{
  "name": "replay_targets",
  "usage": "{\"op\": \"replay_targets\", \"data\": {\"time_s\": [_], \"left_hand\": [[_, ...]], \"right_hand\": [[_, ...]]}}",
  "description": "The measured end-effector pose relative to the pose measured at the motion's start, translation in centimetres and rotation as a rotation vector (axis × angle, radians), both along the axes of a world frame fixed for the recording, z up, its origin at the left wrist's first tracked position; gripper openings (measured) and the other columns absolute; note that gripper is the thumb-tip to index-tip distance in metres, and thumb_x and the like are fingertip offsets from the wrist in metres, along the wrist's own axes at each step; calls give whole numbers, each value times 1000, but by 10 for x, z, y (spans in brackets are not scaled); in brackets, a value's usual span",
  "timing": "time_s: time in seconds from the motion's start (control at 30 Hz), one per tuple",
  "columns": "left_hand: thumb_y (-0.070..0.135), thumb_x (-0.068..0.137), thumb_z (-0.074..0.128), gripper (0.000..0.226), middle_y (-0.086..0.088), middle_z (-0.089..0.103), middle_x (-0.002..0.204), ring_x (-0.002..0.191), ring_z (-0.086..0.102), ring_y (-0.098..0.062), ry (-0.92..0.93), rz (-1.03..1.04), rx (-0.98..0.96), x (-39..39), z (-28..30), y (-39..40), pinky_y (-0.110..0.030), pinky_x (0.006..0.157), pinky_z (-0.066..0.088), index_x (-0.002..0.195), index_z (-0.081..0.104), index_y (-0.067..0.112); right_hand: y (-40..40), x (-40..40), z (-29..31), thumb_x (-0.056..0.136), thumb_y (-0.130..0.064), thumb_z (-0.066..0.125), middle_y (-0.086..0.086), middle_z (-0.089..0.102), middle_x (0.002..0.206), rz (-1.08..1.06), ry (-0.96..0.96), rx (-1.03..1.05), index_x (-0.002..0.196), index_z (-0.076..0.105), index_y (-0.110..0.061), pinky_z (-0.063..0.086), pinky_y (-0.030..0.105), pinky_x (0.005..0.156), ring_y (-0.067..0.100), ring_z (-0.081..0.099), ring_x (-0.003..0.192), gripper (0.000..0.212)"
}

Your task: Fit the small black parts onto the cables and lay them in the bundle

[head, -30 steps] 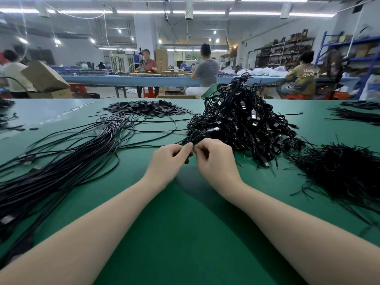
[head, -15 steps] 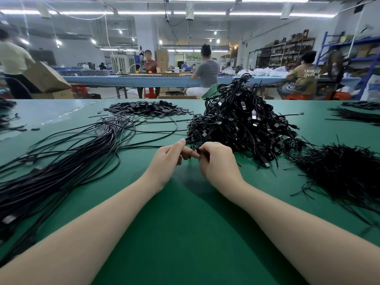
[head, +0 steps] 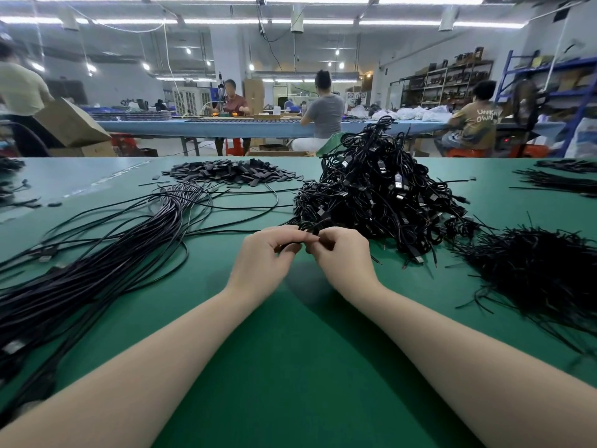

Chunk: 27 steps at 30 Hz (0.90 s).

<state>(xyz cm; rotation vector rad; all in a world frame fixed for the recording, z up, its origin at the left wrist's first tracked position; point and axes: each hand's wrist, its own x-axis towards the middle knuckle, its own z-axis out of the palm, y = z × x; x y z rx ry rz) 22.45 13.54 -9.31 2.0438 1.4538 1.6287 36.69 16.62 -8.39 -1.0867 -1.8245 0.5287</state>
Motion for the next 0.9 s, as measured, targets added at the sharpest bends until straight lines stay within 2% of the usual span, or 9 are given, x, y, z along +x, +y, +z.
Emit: {"op": "replay_targets", "data": {"time_s": [0.13,0.3,0.4,0.47,0.53,0.67,0.73,0.8,0.9], "left_hand": [[-3,83,63,56,34,66,100,98,62,5,6,17,23,2,0,-1,-10,83,45,97,66,50],[2,84,60,47,24,70,98,92,65,-3,-31,-1,-13,4,2,-1,-19,78,51,98,70,47],[10,85,60,39,14,71,91,68,63,0,-112,-14,-51,5,5,-2,-13,65,46,101,71,44],[9,87,55,39,14,71,89,53,55,-4,-181,-6,-81,6,9,-2,-16,53,44,99,71,42],[2,86,47,47,19,70,84,50,52,-7,-262,-6,-142,5,12,-2,-21,47,46,94,71,42],[-1,88,44,45,5,70,86,67,61,-10,-298,-46,-265,0,15,-1,-19,54,49,101,71,33],[1,92,49,39,1,68,84,68,58,-8,-273,-83,-295,-3,14,-1,-14,56,46,112,69,28],[1,92,55,37,4,66,80,56,50,-3,-251,-131,-304,-6,11,0,-12,54,41,120,66,23],[6,93,58,32,12,59,73,56,37,-10,-194,-102,-298,-6,6,4,-14,54,32,118,68,22]], "right_hand": [[3,1,-1,86,-30,68,-9,64,65,39,151,-129,78,71,-15,39,15,58,-1,52,57,18],[3,-1,-2,88,-19,65,-12,63,66,37,110,-13,80,71,-19,39,11,59,-4,53,59,10],[1,-2,-1,87,-13,63,-15,63,69,33,77,61,86,72,-16,40,10,63,-5,56,64,10],[-2,-2,1,87,-12,62,-16,59,68,25,20,134,83,71,-16,37,6,61,-5,54,63,10],[-6,-3,2,85,-8,62,-14,58,69,10,-39,238,79,68,-13,36,9,61,0,51,64,11],[-9,-2,4,84,-1,60,2,64,82,30,-92,323,82,68,-6,43,23,71,14,55,78,9],[-8,1,5,85,-2,61,1,62,82,27,-81,322,85,68,-6,42,21,71,13,54,78,9],[-6,3,7,85,-3,62,-3,59,80,30,-67,309,84,68,-7,39,14,69,10,51,75,8],[-5,4,7,81,2,63,-5,57,77,32,-37,292,82,68,-5,35,6,66,10,50,74,8]]}}
